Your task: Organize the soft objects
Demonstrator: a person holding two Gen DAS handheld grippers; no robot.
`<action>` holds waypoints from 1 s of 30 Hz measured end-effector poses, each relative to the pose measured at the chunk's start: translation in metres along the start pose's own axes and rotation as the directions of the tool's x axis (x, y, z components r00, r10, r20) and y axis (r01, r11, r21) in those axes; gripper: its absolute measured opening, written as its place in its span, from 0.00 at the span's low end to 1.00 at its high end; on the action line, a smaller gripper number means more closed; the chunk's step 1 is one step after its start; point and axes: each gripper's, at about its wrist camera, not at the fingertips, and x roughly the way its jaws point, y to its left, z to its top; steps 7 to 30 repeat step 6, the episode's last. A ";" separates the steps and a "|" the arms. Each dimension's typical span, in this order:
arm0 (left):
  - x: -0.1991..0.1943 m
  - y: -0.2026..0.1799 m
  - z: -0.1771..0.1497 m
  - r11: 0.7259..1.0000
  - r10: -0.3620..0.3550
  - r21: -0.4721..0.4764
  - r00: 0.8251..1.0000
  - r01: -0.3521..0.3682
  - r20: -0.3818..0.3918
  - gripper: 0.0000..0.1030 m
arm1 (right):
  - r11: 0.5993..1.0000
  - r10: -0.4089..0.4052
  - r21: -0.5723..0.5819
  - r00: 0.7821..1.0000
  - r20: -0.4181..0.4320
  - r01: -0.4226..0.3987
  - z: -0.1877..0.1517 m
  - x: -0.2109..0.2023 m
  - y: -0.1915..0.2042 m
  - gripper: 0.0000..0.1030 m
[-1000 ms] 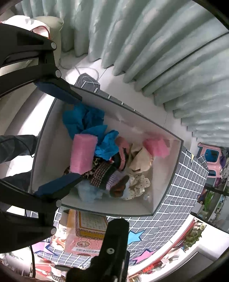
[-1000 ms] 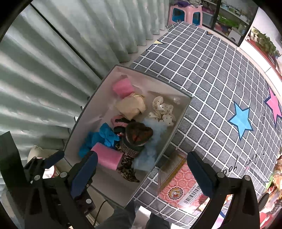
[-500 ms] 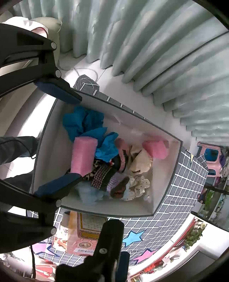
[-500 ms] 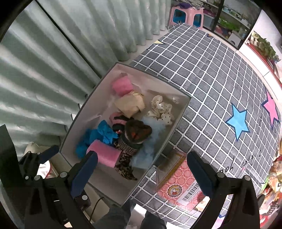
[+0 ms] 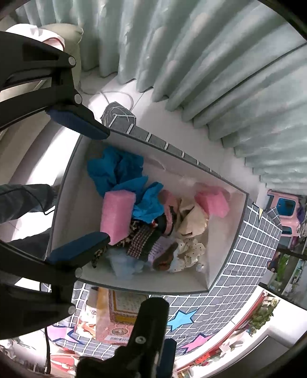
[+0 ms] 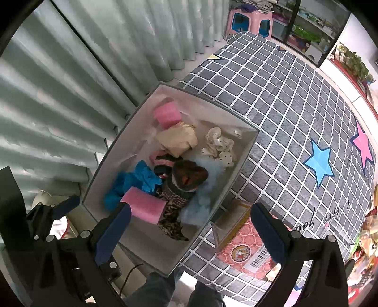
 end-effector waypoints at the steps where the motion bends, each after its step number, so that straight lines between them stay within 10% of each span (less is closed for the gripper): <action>1: -0.001 0.002 0.000 1.000 -0.009 -0.003 1.000 0.009 0.005 0.81 | 1.000 -0.001 0.000 1.000 0.000 0.001 0.000 0.000 0.000 0.99; 30: -0.009 0.006 0.000 0.998 -0.055 0.011 0.997 0.055 0.052 0.82 | 1.000 0.000 -0.002 1.000 -0.003 0.000 0.000 0.000 0.004 0.99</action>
